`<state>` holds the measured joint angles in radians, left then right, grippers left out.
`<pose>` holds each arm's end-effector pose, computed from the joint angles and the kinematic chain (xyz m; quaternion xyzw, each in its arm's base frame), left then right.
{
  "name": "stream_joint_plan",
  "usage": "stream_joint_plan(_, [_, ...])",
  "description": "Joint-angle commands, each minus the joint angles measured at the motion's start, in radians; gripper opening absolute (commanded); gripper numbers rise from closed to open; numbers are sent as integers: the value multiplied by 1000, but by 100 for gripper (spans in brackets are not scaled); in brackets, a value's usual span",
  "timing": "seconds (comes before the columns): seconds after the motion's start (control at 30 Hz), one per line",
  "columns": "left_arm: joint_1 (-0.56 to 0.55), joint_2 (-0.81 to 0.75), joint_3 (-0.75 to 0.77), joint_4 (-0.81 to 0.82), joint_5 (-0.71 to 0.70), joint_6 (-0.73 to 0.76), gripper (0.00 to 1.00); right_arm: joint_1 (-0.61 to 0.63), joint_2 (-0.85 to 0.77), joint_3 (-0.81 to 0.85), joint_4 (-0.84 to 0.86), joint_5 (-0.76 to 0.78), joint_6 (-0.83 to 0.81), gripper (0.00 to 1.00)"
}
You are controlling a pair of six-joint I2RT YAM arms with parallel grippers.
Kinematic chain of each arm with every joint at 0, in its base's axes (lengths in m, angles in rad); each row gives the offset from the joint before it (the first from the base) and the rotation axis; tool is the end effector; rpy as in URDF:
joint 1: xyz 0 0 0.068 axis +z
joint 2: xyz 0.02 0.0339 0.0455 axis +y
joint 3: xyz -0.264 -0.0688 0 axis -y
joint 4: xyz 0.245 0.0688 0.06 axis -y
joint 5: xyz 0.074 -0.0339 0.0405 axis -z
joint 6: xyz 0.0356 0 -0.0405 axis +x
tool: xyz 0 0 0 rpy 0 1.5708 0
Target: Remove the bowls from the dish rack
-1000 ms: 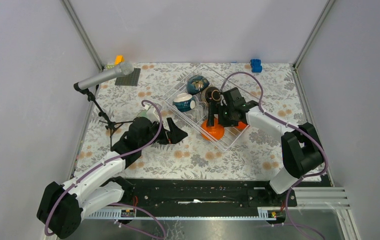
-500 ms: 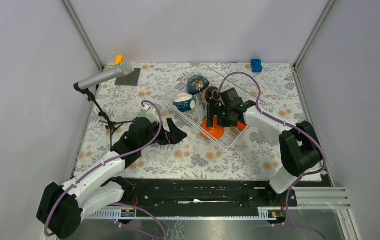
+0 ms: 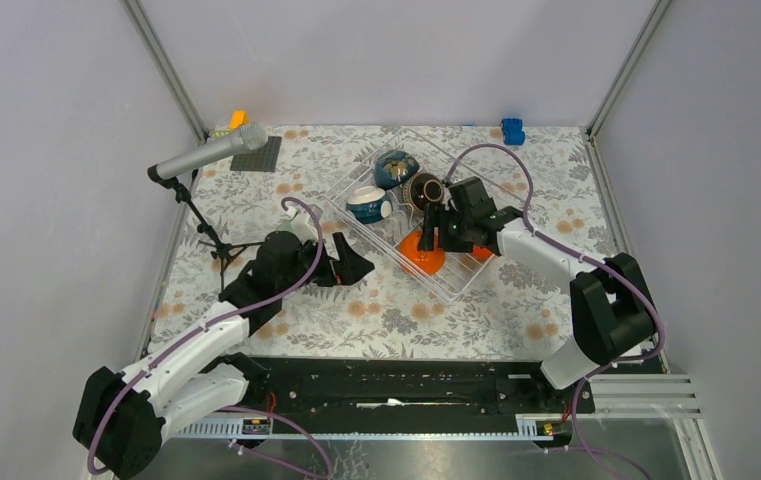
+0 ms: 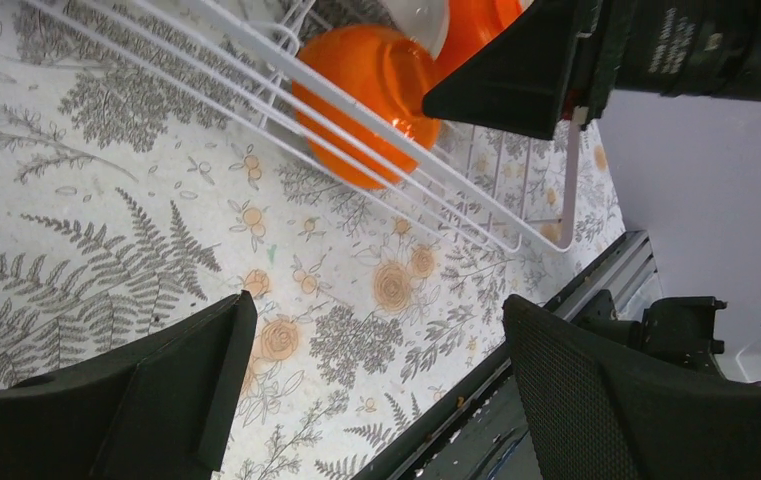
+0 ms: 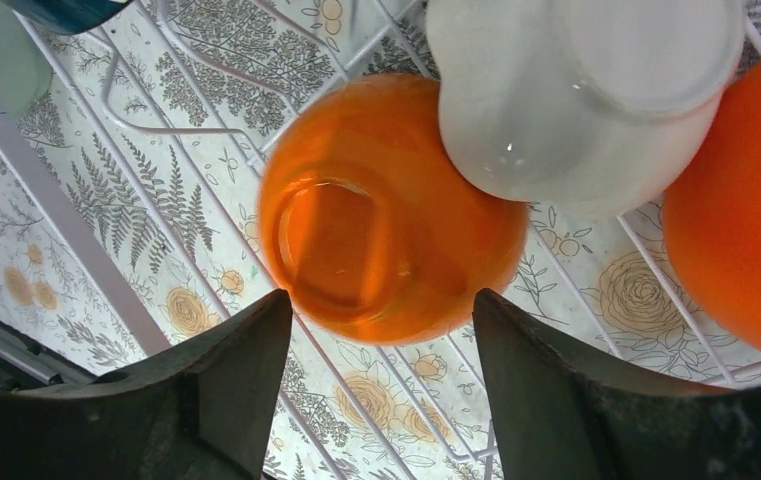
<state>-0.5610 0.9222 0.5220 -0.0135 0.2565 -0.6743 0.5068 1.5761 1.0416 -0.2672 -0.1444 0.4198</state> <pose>0.1720 -0.1188 0.2401 0.0228 0.8330 -0.4014 0.3801 0.2937 0.1689 0.2258 -0.0672 0.9225 0.2270 0.3048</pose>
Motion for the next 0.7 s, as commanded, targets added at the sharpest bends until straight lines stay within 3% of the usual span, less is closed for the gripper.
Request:
stream_joint_plan(0.0, [-3,10,83,31,-14,21,99,-49,-26,-37,50,-82,47,72])
stream_joint_plan(0.27, [-3,139,233,26,35,17,99,-97,-43,-87,117,-159,75,68])
stream_joint_plan(0.67, [-31,333,385,45,61,14,98,-139,-64,-134,176,-168,128,48])
